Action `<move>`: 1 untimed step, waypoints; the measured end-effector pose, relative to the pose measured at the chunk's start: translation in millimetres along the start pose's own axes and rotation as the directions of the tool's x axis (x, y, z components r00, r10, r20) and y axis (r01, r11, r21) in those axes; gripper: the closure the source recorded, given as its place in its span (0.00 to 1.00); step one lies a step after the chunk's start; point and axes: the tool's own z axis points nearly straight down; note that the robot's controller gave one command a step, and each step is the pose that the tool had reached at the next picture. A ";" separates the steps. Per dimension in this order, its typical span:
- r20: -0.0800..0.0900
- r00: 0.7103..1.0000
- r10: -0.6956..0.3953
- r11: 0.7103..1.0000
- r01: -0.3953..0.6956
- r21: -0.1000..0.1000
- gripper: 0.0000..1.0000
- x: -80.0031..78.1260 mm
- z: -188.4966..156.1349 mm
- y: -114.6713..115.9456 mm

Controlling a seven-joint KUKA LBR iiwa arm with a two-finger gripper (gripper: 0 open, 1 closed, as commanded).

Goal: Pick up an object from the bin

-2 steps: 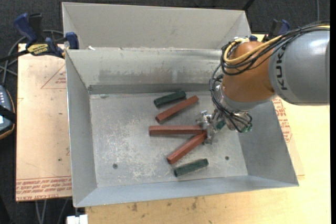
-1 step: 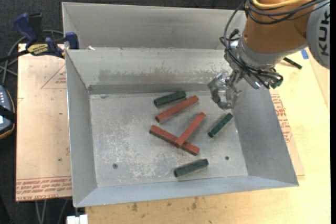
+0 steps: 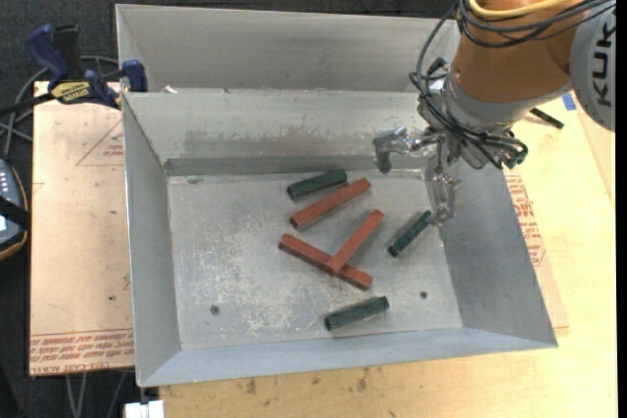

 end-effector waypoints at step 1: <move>-0.009 0.988 -0.157 0.988 0.157 -0.010 0.00 72.2 116.6 42.9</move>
Offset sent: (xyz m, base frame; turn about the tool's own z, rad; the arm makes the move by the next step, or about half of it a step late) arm -0.0801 -0.0069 -0.1124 -0.1590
